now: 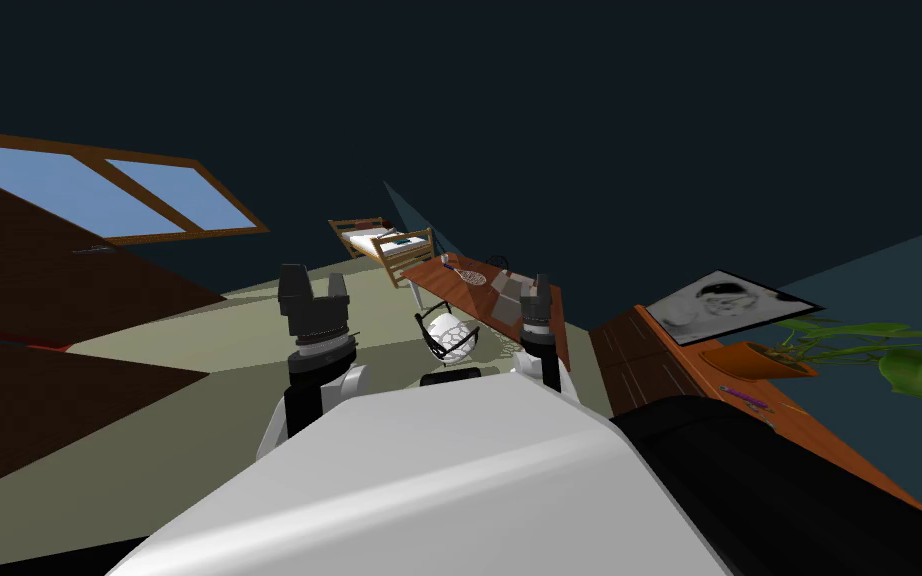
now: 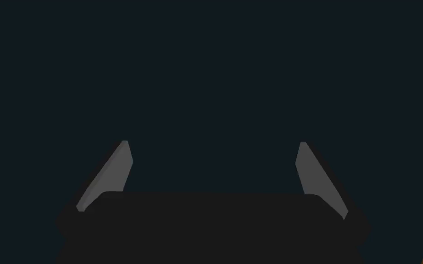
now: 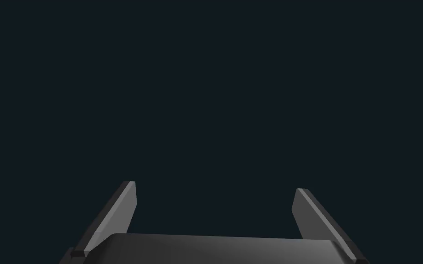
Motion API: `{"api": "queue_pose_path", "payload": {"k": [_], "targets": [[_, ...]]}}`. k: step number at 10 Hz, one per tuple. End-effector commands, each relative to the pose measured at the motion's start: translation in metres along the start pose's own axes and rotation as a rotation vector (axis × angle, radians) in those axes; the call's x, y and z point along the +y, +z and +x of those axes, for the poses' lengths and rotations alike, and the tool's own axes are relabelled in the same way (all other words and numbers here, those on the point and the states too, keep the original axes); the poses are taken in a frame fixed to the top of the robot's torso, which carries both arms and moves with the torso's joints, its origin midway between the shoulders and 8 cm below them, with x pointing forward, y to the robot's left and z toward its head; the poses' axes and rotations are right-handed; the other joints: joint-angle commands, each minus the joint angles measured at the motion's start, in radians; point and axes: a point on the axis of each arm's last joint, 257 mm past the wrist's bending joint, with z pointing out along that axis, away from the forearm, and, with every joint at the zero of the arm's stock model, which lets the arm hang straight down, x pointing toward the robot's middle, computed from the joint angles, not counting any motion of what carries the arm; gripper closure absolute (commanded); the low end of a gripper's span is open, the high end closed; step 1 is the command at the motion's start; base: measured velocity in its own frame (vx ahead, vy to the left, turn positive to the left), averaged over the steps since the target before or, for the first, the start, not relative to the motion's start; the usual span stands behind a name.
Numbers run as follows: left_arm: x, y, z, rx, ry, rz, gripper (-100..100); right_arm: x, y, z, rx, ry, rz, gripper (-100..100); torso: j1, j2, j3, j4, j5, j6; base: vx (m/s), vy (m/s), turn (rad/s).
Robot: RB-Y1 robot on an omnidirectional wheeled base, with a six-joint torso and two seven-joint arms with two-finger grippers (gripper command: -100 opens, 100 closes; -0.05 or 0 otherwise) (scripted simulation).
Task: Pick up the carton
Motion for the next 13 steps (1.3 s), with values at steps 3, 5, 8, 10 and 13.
{"api": "queue_pose_path", "payload": {"k": [3, 5, 8, 10, 13], "targets": [[0.000, 0.000, 0.000, 0.000, 0.000, 0.000, 0, -0.015, -0.002, 0.014, 0.094, -0.066, 0.015, -100, 0.004, -0.001, 0.000, 0.000, 0.001, 0.000, 0.011, 0.066, 0.003], [0.000, 0.000, 0.000, 0.000, 0.000, 0.000, 0, -0.031, -0.004, 0.023, 0.168, -0.132, 0.029, -100, 0.008, -0.002, -0.001, 0.000, 0.002, 0.000, 0.018, 0.141, 0.000], [0.000, 0.000, 0.000, 0.000, 0.000, 0.000, 0, -0.051, -0.007, 0.031, 0.254, -0.217, 0.043, -100, 0.007, -0.002, -0.001, 0.000, 0.002, 0.000, 0.029, 0.123, 0.002], [0.000, 0.000, 0.000, 0.000, 0.000, 0.000, 0, -0.062, -0.009, 0.035, 0.314, -0.272, 0.045, -100, 0.009, -0.002, -0.001, 0.000, 0.002, 0.000, 0.011, 0.141, -0.003], [0.000, 0.000, 0.000, 0.000, 0.000, 0.000, 0, -0.073, -0.011, 0.039, 0.383, -0.335, 0.044, -100, 0.007, -0.002, -0.001, 0.000, 0.002, 0.000, 0.023, 0.100, -0.002]]}}
